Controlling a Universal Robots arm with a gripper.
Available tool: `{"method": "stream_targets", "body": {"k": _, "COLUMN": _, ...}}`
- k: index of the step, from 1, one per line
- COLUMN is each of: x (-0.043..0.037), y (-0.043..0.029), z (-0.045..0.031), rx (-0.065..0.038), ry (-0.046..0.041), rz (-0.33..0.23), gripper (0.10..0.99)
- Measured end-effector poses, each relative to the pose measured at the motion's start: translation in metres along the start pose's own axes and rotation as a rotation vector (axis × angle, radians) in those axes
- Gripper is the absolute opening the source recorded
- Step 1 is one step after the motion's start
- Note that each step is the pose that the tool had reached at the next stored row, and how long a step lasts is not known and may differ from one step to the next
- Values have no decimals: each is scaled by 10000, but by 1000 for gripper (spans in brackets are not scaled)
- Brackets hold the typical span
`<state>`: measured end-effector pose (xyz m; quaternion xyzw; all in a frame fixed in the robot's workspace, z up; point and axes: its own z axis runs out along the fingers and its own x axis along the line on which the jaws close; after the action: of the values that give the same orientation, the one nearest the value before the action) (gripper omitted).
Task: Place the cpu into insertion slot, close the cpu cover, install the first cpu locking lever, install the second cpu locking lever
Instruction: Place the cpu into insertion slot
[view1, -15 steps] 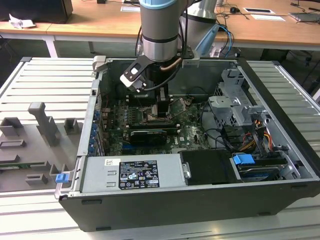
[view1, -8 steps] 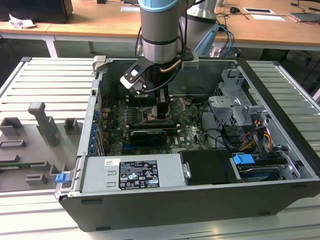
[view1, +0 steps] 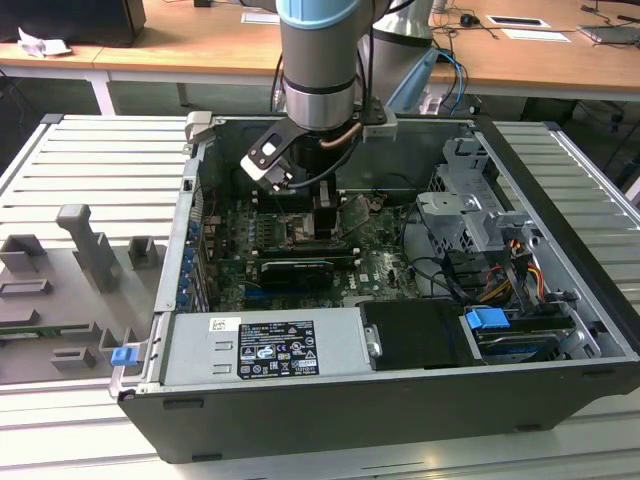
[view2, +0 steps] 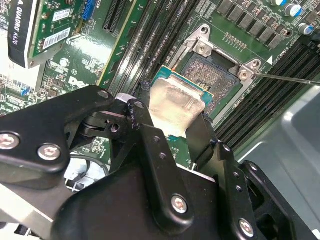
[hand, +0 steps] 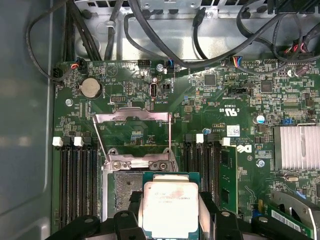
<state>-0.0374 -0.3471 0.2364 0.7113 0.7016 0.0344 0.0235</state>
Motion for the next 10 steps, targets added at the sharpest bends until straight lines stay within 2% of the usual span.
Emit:
{"method": "stream_targets", "body": {"k": 7, "x": 22, "y": -4, "z": 48, "rx": 0, "ry": -1, "rz": 1, "gripper": 529}}
{"method": "stream_targets", "body": {"k": 10, "x": 104, "y": -6, "z": 52, "rx": 1, "ry": 2, "rz": -37, "gripper": 529}}
